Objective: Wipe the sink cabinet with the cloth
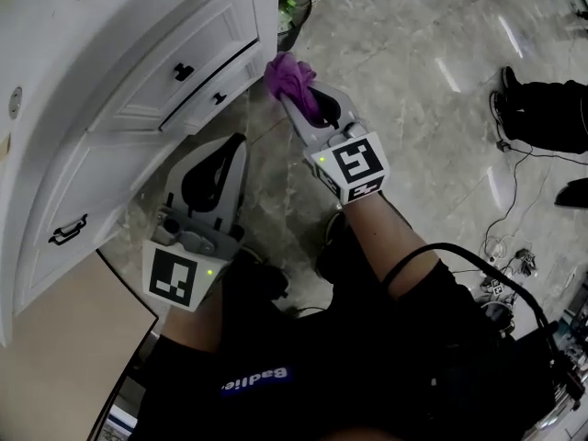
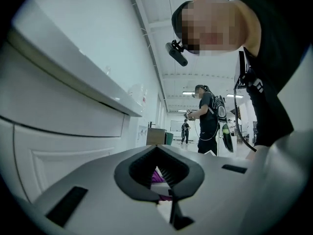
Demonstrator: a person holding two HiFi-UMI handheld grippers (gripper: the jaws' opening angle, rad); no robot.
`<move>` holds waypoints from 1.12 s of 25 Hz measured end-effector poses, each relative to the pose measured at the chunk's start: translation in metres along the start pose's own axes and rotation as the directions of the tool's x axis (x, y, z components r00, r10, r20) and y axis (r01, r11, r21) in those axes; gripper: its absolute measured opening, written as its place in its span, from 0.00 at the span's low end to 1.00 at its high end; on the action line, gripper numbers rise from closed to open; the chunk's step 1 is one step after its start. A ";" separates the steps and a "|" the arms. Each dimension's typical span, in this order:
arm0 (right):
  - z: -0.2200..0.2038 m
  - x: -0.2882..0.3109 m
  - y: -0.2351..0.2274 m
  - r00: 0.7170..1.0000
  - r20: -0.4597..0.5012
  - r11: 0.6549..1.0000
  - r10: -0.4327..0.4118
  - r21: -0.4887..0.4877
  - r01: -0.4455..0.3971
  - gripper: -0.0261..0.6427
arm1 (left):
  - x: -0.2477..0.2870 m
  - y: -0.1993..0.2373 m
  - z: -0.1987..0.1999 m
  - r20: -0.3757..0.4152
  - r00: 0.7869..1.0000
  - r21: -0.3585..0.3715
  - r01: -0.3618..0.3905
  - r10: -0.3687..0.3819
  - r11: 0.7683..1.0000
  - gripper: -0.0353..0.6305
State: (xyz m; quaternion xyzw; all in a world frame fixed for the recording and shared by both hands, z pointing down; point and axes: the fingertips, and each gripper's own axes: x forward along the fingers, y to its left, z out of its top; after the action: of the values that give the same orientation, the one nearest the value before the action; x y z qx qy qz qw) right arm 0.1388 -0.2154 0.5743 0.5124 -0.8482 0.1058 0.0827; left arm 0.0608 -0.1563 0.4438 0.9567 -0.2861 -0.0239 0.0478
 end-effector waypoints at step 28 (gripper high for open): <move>-0.119 0.146 0.020 0.979 -0.203 0.958 0.028 -0.273 -0.084 0.16 | -0.055 0.026 -0.133 -0.032 0.999 0.145 0.040 -0.035 0.989 0.04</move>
State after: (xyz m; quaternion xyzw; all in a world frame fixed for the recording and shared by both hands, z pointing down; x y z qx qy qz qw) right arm 0.0574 -0.2995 0.7230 0.4583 -0.8563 0.0374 0.2350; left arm 0.0104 -0.1375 0.5793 0.9631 -0.2682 0.0103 -0.0183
